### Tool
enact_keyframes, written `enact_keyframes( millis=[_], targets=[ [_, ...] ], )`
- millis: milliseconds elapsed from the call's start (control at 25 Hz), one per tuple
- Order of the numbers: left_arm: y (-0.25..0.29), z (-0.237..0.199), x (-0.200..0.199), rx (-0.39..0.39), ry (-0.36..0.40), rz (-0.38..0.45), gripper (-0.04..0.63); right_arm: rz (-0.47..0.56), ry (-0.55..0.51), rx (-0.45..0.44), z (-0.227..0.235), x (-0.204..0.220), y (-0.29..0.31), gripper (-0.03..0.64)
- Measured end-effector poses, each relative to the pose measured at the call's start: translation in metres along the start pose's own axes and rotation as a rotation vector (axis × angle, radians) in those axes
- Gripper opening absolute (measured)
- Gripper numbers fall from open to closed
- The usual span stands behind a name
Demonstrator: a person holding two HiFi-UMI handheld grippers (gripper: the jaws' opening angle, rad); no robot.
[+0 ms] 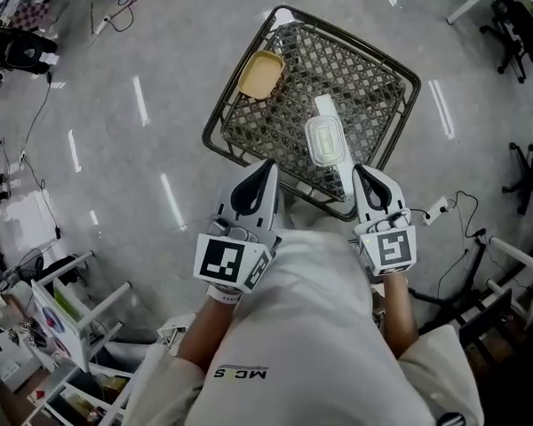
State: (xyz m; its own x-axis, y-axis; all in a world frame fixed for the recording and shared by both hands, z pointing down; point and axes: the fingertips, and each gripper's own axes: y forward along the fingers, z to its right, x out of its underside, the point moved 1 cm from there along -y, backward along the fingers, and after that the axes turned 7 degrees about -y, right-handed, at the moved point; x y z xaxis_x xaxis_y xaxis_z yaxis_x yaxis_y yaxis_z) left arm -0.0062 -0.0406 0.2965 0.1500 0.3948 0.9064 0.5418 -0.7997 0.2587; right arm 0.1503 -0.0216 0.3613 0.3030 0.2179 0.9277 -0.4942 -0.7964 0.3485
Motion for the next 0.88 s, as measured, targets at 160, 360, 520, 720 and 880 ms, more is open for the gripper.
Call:
enact_keyframes(
  millis=[160, 360, 520, 720, 880],
  targets=[
    [0.004, -0.003, 0.001, -0.006, -0.009, 0.003, 0.025, -0.050, 0.003, -0.016, -0.004, 0.019, 0.006, 0.018],
    [0.007, -0.007, 0.007, -0.015, -0.026, -0.007, 0.025, -0.063, -0.010, -0.066, -0.011, 0.023, 0.018, 0.018],
    [0.009, -0.009, 0.014, -0.023, -0.028, -0.004, 0.025, -0.072, 0.017, -0.094, -0.015, 0.038, 0.029, 0.020],
    [0.013, -0.012, 0.028, -0.025, -0.042, -0.025, 0.025, -0.104, 0.023, -0.125, -0.021, 0.062, 0.047, 0.049],
    [0.016, -0.014, 0.039, -0.027, -0.049, -0.053, 0.025, -0.145, 0.023, -0.156, -0.031, 0.084, 0.061, 0.089]
  ],
)
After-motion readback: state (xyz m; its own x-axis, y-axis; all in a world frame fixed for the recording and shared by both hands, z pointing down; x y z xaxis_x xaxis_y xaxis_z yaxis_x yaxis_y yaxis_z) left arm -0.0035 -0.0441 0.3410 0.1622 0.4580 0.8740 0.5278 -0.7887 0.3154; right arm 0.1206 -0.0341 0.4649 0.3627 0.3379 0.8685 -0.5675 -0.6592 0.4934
